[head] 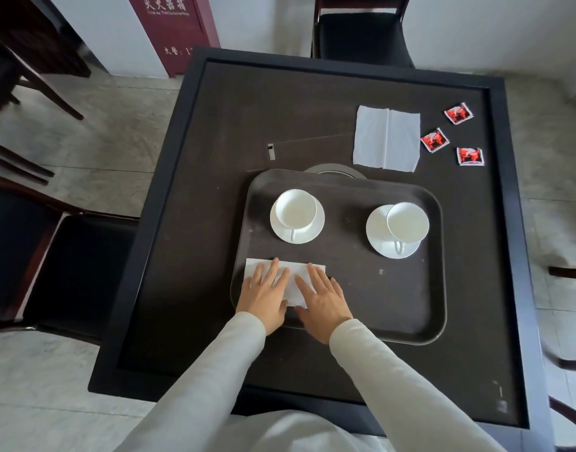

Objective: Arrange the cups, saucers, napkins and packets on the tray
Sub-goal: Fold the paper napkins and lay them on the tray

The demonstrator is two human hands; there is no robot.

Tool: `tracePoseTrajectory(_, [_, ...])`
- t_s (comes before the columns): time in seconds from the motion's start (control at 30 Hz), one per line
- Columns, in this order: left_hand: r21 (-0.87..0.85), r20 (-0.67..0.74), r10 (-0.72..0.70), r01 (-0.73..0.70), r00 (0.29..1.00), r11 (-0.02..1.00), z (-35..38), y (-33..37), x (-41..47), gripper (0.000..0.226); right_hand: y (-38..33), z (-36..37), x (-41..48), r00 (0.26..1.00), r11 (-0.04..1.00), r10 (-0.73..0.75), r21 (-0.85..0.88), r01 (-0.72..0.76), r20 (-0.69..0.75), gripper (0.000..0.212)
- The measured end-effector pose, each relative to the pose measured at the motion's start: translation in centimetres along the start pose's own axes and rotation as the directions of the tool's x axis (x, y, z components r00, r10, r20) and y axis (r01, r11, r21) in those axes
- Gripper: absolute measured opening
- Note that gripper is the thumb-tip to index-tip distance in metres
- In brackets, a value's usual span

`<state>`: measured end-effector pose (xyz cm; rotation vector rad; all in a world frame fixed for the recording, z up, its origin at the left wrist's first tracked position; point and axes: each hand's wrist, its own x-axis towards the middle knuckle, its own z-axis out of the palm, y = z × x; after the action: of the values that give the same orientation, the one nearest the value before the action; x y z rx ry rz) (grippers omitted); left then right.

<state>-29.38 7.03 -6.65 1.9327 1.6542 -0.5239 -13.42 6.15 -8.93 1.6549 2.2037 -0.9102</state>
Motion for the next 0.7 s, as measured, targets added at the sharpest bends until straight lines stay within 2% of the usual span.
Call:
tracePoseTrajectory(0.17, [-0.038,0.016,-0.009,0.009,1.000,0.999,-0.7,0.8,-0.4,0.068,0.2,0.0,-0.4,1.000,0.996,-0.003,0.084,0.005,-0.022,0.067])
tracePoseTrajectory(0.3, [-0.173,-0.030,0.005,-0.010,1.000,0.985,-2.8,2.5,-0.3,0.056,1.0,-2.1,-1.0,0.994,0.961,0.032,0.277,-0.002,-0.105,0.057])
tracePoseTrajectory(0.43, [-0.303,-0.145,0.033,-0.076,0.989,0.950,-7.2,4.9,0.7,0.048,2.9,-6.9,-1.3,0.966,0.880,0.132,0.475,-0.011,-0.222,0.048])
tracePoseTrajectory(0.57, [-0.384,-0.253,0.102,-0.197,0.962,0.902,-11.8,7.6,2.5,0.045,6.0,-12.4,-1.8,0.908,0.729,0.285,0.684,0.004,-0.308,0.042])
tracePoseTrajectory(0.7, [-0.414,-0.347,0.093,-0.241,0.933,0.878,-15.4,10.2,5.8,0.047,9.4,-17.4,-0.8,0.832,0.652,0.391,0.756,0.051,-0.393,0.034])
